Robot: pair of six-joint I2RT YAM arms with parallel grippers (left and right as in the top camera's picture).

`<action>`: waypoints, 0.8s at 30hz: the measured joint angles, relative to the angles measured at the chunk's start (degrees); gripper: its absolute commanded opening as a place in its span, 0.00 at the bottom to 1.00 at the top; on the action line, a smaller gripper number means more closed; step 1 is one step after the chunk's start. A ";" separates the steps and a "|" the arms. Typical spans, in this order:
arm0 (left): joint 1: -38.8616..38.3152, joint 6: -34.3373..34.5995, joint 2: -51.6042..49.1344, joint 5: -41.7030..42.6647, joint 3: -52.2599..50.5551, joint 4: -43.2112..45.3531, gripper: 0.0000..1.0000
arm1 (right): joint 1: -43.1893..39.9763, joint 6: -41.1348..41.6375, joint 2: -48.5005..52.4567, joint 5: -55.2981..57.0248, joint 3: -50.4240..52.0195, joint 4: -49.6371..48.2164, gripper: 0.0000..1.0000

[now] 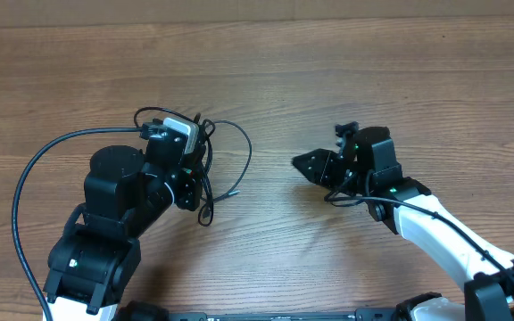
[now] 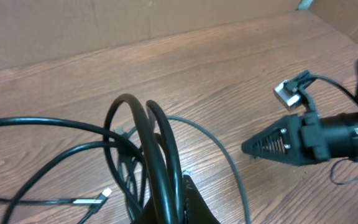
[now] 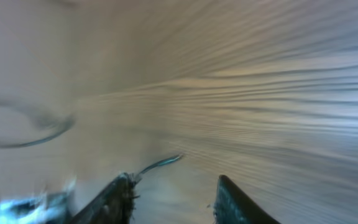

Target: Untangle cables

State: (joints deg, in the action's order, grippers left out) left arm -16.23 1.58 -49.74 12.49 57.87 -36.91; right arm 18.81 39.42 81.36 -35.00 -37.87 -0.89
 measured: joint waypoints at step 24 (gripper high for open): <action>0.00 3.34 -0.44 -0.28 0.04 -0.50 0.04 | 21.14 4.44 -4.35 13.86 0.02 -1.11 0.04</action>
State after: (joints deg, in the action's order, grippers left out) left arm -16.23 4.93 -50.17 12.21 57.91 -37.41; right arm 39.94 43.86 77.01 -21.15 -37.85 -2.00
